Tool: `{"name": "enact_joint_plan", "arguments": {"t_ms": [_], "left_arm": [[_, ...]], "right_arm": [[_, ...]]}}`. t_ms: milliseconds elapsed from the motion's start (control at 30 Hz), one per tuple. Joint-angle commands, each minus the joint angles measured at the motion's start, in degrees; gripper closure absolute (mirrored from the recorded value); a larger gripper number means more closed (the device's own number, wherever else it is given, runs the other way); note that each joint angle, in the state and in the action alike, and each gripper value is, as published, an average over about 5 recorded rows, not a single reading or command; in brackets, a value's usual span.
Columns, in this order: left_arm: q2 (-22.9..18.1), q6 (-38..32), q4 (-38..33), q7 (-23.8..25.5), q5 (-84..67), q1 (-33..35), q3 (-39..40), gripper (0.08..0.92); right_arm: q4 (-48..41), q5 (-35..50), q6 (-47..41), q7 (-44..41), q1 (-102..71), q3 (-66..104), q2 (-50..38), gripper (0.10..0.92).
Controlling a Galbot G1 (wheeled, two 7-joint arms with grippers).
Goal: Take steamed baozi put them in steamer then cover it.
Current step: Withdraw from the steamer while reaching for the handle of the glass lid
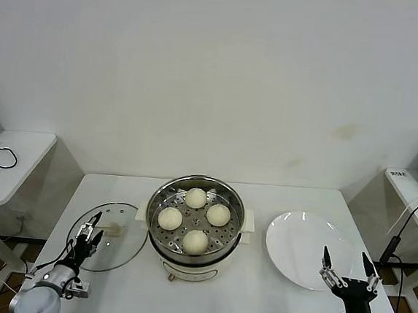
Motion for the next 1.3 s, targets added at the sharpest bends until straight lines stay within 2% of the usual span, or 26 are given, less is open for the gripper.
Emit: {"name": "enact_joint_plan", "arguments": {"t_ms": [33, 333, 767, 1300], "left_arm": [[0.24, -0.04, 6.94, 0.11, 0.11, -6.5, 1.75, 0.177], [-0.56, -0.02, 11.56, -0.03, -0.07, -10.57, 3.53, 0.177], [-0.65, 0.59, 13.41, 0.89, -2.2, -13.02, 4.61, 0.177], [0.3, 3.36, 7.57, 4.82, -5.94, -11.99, 6.47, 0.177]], "right_arm": [[0.64, -0.05, 0.17, -0.01, -1.35, 0.15, 0.46, 0.203], [0.36, -0.71, 0.29, -0.18, -1.64, 0.17, 0.83, 0.203], [-1.63, -1.69, 0.06, -0.5, -0.27, -0.74, 1.05, 0.203], [-3.29, -2.37, -0.46, -1.0, 1.04, -1.71, 1.18, 0.203]]}}
